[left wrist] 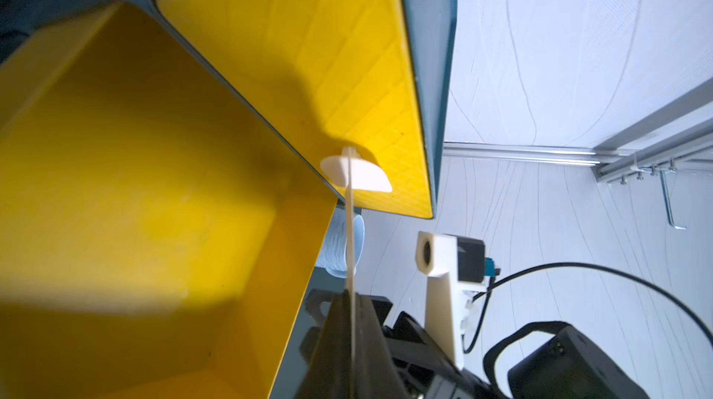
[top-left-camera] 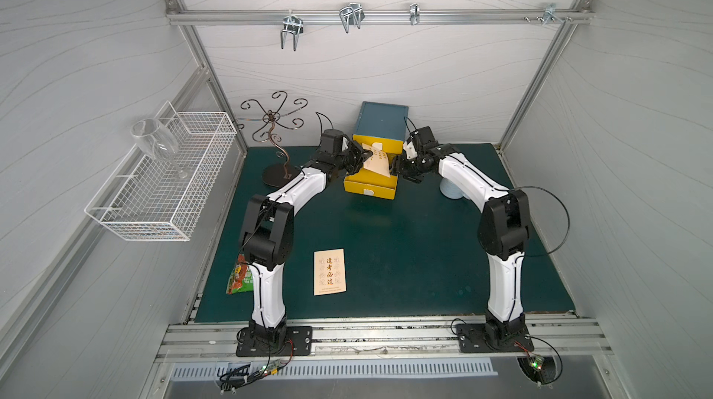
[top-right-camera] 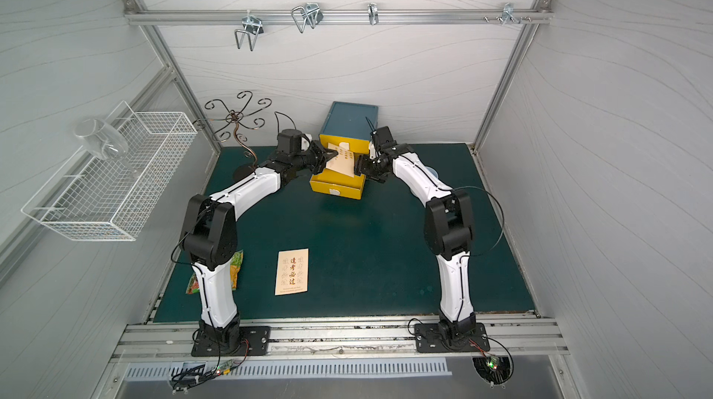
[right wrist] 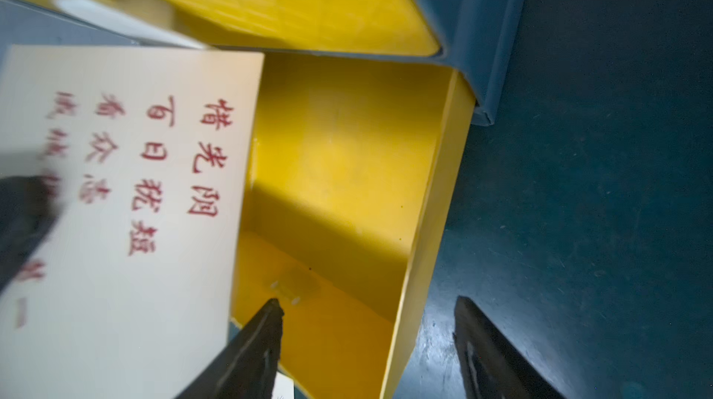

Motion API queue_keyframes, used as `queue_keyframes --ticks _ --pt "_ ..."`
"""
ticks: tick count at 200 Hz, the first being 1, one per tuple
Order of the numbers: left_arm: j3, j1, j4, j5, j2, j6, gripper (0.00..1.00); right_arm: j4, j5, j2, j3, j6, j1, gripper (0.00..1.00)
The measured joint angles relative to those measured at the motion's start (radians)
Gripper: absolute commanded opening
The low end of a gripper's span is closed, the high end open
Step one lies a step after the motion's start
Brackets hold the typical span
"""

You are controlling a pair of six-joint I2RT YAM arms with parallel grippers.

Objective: Take the postcards out of the drawer
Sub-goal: Pick up the postcard from the drawer, then place the postcard at the center of the board.

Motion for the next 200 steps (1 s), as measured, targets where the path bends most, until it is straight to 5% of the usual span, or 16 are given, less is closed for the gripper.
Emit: queue_keyframes --ticks 77,127,200 --pt "-0.348 -0.001 0.221 0.117 -0.251 0.032 0.0 0.236 -0.44 -0.467 -0.489 -0.002 -0.23 0.77" --pt "-0.559 -0.03 0.526 0.253 -0.314 0.027 0.0 0.429 -0.655 -0.651 -0.849 0.046 -0.192 0.77" --pt "-0.702 -0.138 0.739 0.264 -0.362 0.019 0.0 0.658 -0.681 -0.717 -0.999 0.145 -0.06 0.71"
